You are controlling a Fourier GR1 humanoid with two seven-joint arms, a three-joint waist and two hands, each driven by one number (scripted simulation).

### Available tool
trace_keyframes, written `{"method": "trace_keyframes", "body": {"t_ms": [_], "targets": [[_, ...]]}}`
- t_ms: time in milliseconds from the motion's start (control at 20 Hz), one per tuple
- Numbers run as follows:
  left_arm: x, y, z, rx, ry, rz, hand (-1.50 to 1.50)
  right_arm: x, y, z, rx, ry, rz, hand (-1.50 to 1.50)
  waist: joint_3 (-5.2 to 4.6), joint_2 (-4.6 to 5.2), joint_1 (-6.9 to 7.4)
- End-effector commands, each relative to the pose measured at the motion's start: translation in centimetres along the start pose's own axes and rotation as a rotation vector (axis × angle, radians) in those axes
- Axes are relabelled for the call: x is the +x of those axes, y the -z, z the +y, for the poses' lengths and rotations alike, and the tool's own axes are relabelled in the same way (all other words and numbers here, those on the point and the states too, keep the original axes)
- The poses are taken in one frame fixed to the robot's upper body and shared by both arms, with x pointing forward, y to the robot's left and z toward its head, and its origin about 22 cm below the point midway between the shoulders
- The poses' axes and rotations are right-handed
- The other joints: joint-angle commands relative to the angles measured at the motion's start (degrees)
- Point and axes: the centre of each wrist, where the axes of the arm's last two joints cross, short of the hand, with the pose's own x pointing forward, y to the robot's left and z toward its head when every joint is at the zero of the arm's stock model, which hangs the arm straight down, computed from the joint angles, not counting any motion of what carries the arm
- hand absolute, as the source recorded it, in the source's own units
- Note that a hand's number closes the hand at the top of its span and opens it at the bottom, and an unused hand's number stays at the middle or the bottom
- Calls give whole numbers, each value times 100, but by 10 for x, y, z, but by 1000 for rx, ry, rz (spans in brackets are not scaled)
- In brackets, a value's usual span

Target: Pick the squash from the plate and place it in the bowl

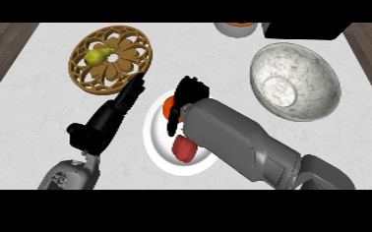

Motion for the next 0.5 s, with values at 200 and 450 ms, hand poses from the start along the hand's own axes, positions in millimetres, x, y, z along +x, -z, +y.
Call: {"method": "trace_keyframes", "body": {"t_ms": [200,450], "targets": [[-1,8,1,-15,5,2,0,-15,10,22,-18,49,100,-150,1,17,21],[-4,4,6,5,-15,15,0,-10,-2,27,-81,20,-24,150,1,1,-21]]}}
